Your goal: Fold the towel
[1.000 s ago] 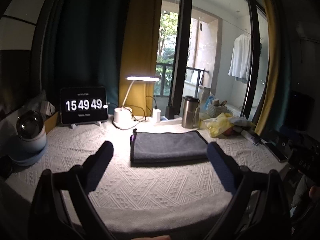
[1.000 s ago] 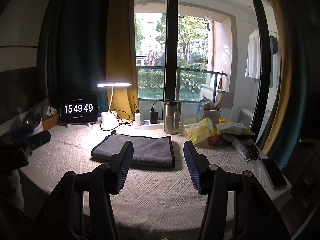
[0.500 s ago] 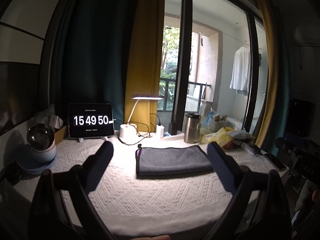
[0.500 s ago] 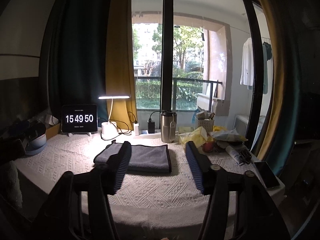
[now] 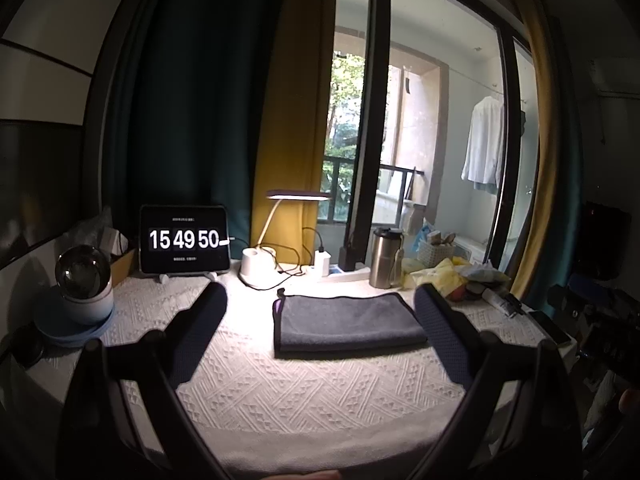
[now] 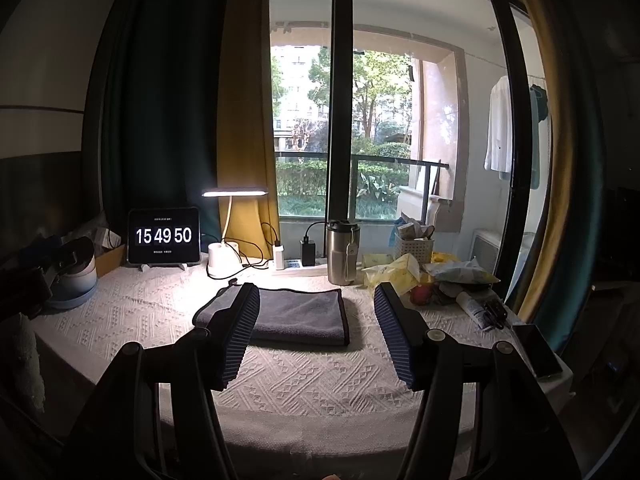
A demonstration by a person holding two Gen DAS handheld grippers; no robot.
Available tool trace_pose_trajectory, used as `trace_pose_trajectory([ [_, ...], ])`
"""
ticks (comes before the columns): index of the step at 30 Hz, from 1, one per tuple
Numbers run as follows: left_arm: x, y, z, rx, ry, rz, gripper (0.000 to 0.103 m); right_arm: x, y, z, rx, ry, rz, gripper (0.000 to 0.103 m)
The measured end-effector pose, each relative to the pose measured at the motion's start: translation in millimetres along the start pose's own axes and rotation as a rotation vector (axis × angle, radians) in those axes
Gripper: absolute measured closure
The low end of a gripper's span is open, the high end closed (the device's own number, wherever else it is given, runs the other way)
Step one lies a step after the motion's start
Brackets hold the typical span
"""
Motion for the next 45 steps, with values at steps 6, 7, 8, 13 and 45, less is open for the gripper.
trace_pose_trajectory([
  [6, 0.1, 0.2, 0.0, 0.001, 0.000, 0.001, 0.007, -0.5, 0.1, 0.1, -0.002, -0.002, 0.001, 0.040],
  [7, 0.1, 0.2, 0.0, 0.001, 0.000, 0.000, 0.007, -0.9, -0.1, -0.2, -0.002, -0.003, 0.002, 0.040],
  [8, 0.0, 0.3, 0.0, 0.002, 0.000, 0.000, 0.007, -1.3, 0.0, 0.0, -0.002, -0.004, 0.002, 0.040],
  [13, -1.1, 0.1, 1.1, 0.005, -0.004, -0.003, 0.007, -2.3, -0.1, 0.6, -0.002, -0.008, 0.004, 0.040],
  [45, -2.0, 5.0, 4.5, 0.007, -0.029, 0.001, 0.007, -5.5, -1.3, 5.9, -0.001, -0.026, 0.010, 0.040],
])
Point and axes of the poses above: each gripper's, at about its wrist camera, not at the fingertips, and z roughly the way its jaws point, y to its right, x to its top, the point moved 5 cm from there along z, roughly the way its jaws point, and after that the axes turned 8 degrees about -x, right-handed, at the moved point
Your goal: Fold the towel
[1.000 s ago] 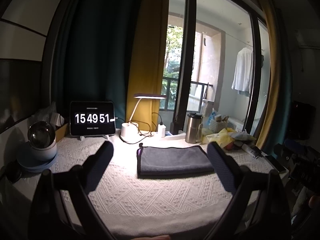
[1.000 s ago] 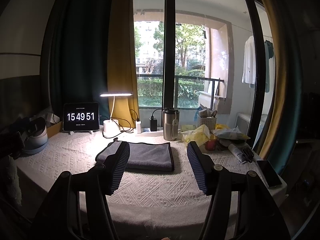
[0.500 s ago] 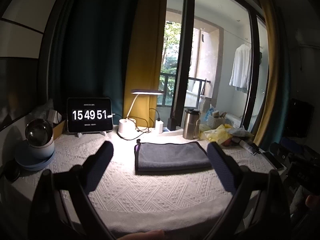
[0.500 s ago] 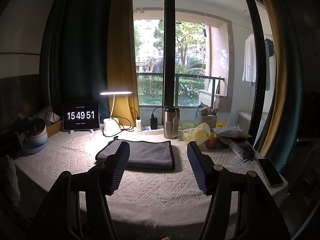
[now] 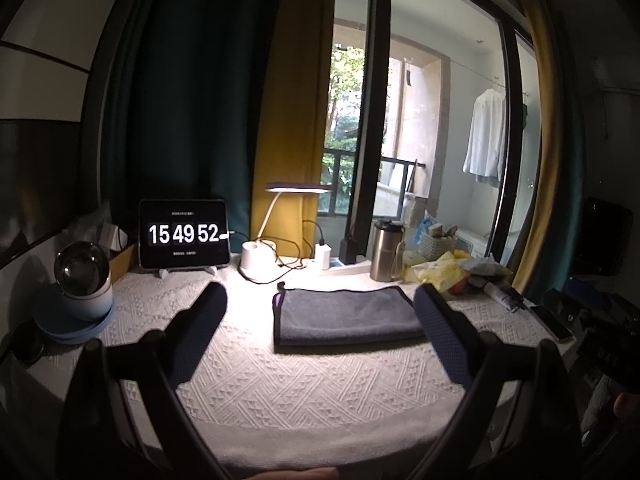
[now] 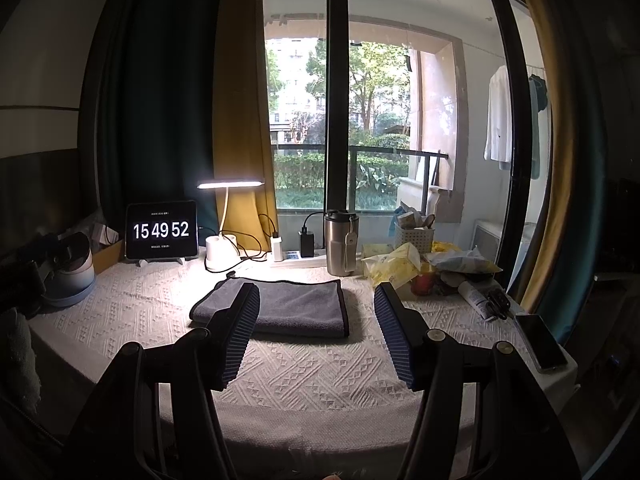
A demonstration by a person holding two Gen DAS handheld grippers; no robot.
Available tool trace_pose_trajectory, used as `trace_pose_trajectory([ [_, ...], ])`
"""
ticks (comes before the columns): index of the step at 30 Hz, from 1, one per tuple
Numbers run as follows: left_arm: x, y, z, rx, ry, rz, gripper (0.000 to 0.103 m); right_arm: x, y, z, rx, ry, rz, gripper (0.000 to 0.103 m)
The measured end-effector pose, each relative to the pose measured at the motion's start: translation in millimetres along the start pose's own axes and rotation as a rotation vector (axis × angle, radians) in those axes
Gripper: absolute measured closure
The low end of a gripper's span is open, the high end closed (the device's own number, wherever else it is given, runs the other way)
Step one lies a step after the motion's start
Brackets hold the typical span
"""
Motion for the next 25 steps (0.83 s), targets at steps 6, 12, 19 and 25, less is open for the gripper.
trace_pose_trajectory([
  [6, 2.0, 0.2, 0.2, 0.000, 0.004, 0.002, 0.007, 0.0, 0.6, -0.1, 0.001, 0.000, 0.000, 0.040],
  [12, 3.0, 1.0, -0.3, 0.000, 0.007, 0.002, 0.007, -0.5, 0.4, 0.5, 0.001, 0.000, -0.001, 0.040],
  [19, 4.5, 1.6, 0.4, -0.004, 0.005, 0.004, 0.007, -0.4, 0.3, 0.7, 0.001, -0.001, -0.001, 0.040],
  [25, 5.1, 0.9, -1.0, -0.012, 0.040, 0.020, 0.007, -3.5, -1.2, 5.6, 0.008, -0.012, -0.009, 0.040],
])
Point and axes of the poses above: each gripper's, at about its wrist camera, not at the fingertips, and z roughly the way its jaws point, y to its right, x to its top, the point moved 5 cm from there along z, roughly the way its jaws point, and after that the axes turned 8 degrees about -x, right-handed, at the moved point
